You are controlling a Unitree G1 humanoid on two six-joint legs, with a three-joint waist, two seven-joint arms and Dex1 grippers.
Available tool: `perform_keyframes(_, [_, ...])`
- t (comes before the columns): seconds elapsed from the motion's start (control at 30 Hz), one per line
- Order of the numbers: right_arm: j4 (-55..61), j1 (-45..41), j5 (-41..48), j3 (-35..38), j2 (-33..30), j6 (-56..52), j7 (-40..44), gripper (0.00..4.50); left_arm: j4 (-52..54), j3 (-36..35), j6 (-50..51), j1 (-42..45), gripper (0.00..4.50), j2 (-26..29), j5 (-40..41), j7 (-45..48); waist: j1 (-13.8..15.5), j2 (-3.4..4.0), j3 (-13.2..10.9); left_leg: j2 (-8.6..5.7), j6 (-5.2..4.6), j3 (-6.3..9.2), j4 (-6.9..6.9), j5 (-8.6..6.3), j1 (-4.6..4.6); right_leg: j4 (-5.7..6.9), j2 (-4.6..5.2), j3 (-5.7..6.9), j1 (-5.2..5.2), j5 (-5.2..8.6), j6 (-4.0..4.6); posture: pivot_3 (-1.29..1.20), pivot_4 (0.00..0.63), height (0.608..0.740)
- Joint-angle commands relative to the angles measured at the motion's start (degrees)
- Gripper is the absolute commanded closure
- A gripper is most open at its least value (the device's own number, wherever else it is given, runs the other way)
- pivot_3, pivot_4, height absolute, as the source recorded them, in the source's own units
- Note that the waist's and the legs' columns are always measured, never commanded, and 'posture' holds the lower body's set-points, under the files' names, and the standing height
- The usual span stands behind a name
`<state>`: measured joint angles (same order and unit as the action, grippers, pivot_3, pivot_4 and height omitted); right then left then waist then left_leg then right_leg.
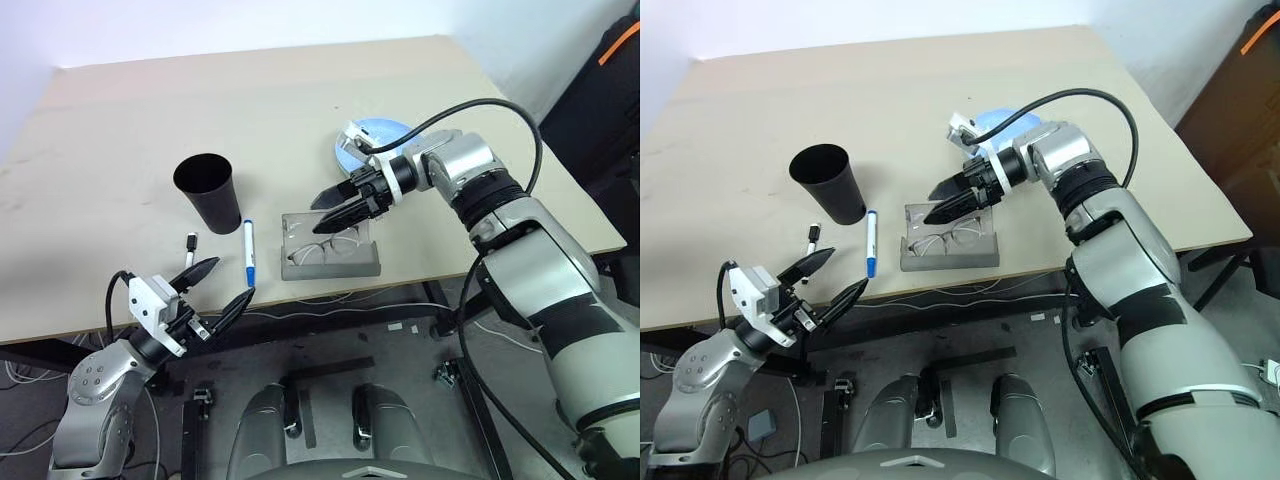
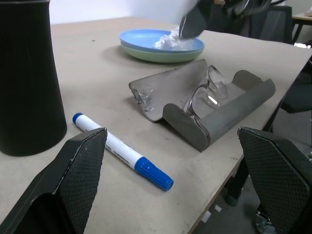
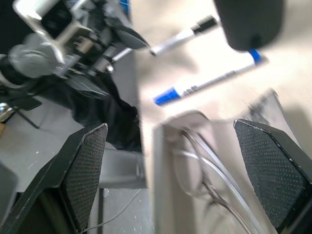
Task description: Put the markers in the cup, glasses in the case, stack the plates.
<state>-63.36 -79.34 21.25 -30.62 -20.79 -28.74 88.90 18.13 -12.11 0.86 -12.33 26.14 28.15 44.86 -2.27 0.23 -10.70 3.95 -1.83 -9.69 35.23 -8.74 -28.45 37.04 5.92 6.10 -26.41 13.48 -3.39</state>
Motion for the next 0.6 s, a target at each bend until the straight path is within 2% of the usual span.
perform_keyframes(0.03, [-0.94, 0.57, -3.83, 3.72, 0.91, 1.92, 0.12, 0.12, 1.58, -0.69, -0.11, 0.69, 0.00, 0.76, 0.81, 0.24, -0.04, 0.00, 0.00, 0.00, 0.00, 0.00, 0.00, 0.00, 0.00, 0.00, 0.00, 0.00, 0.00, 0.00, 0.00, 0.00, 0.150, 0.727])
perform_keyframes(0.37, [3.07, 6.05, -13.12, 5.49, 1.34, 1.60, 2.84, 0.12, 0.15, -0.86, -0.55, 1.39, 0.00, 1.20, 0.71, 1.57, -0.24, 0.00, 0.00, 0.01, 0.00, 0.02, 0.00, 0.00, 0.02, 0.03, -0.01, 0.00, 0.00, -0.03, -0.04, 0.00, 0.150, 0.727])
perform_keyframes(0.6, [12.99, 9.27, -10.38, 3.68, -2.11, -3.81, 3.60, 0.12, -0.87, -0.80, -0.83, 2.09, 0.00, 1.29, 0.45, 2.05, -0.15, 0.00, 0.00, 0.00, 0.00, 0.05, 0.00, 0.00, 0.03, 0.04, 0.03, 0.00, 0.00, -0.01, 0.00, 0.00, 0.150, 0.727])
